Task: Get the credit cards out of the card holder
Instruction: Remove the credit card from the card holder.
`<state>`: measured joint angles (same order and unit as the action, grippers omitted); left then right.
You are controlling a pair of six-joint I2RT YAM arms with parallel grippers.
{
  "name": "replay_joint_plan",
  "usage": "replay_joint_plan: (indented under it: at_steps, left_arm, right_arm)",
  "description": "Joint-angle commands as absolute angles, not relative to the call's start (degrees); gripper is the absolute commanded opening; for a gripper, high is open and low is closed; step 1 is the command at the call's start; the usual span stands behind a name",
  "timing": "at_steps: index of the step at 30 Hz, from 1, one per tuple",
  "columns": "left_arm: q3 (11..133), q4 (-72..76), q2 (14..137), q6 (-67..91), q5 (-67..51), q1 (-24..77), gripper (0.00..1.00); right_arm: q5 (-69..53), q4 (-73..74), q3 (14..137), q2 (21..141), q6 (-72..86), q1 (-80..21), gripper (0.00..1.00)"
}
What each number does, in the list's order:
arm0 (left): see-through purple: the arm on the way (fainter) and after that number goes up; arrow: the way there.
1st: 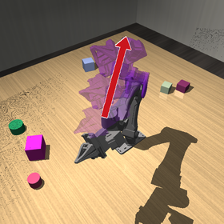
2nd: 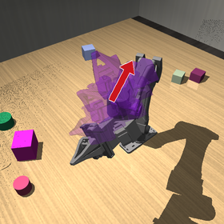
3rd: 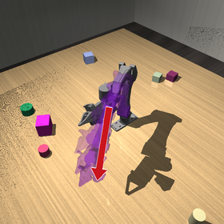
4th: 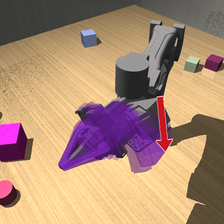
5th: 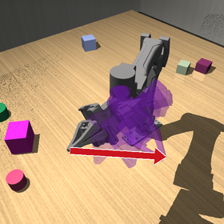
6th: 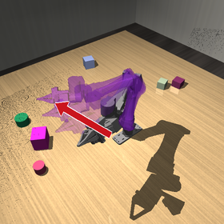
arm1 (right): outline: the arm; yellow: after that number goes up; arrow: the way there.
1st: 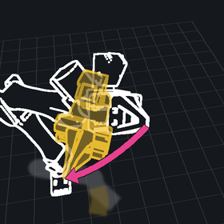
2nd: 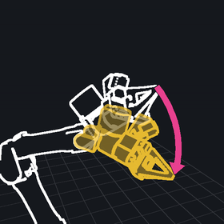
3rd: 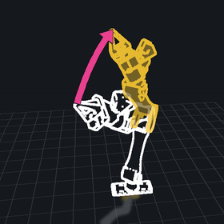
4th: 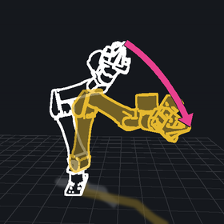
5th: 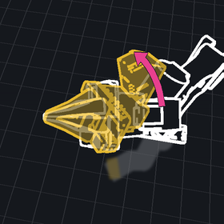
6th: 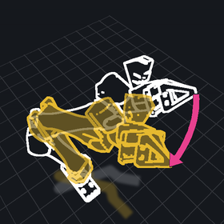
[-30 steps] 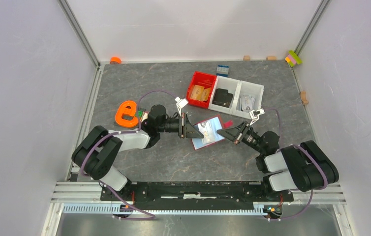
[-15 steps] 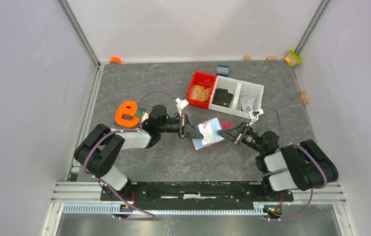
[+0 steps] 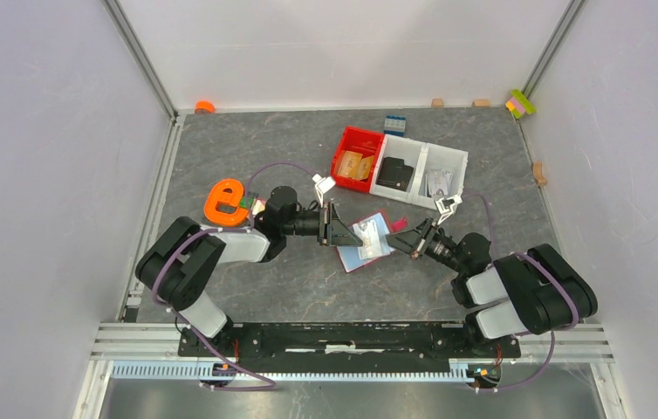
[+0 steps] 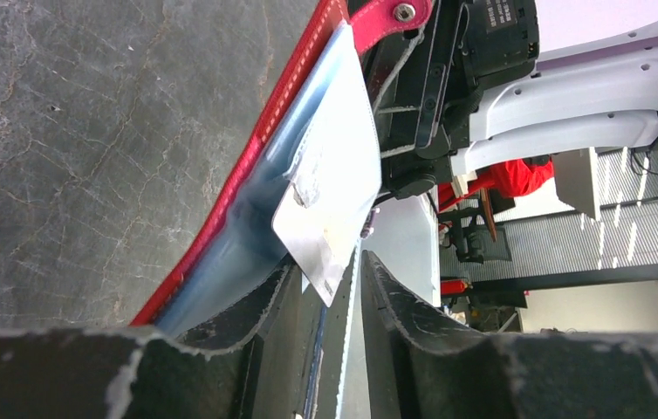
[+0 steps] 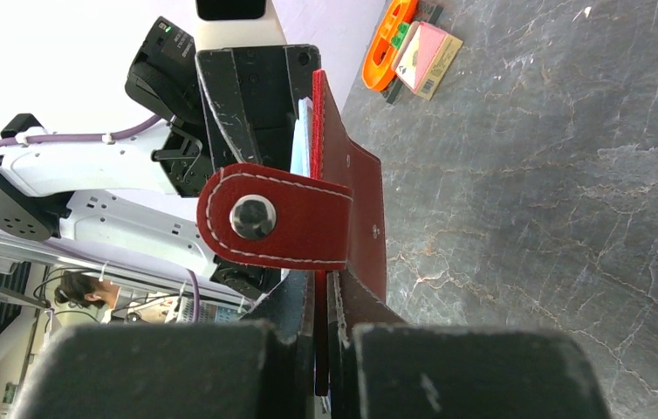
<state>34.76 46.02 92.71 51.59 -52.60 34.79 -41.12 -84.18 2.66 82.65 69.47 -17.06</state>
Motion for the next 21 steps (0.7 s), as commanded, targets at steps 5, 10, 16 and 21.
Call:
replay_joint_plan:
  at_steps: [5,10,16,21]
  left_arm:
    - [36.8,53.2,96.2,55.6,-53.5,34.6,0.26]
    - [35.9,54.1,95.3,56.0,-52.9,33.9,0.02]
    - [33.6,53.5,93.2,55.9,-51.6,31.3,0.02]
    - [34.2,53.9,95.5,57.2,-52.1,31.0,0.02]
  right_arm:
    - [-41.8,-98.3,4.2,83.9,70.8,-18.3,0.00]
    - [-41.6,-97.1,4.1,83.2,70.0,-18.1,0.00]
    - [-40.7,-94.4,2.0,80.7,68.8,-13.6,0.00]
    - [-40.3,-96.3,0.8,81.9,70.1,-11.5,0.00]
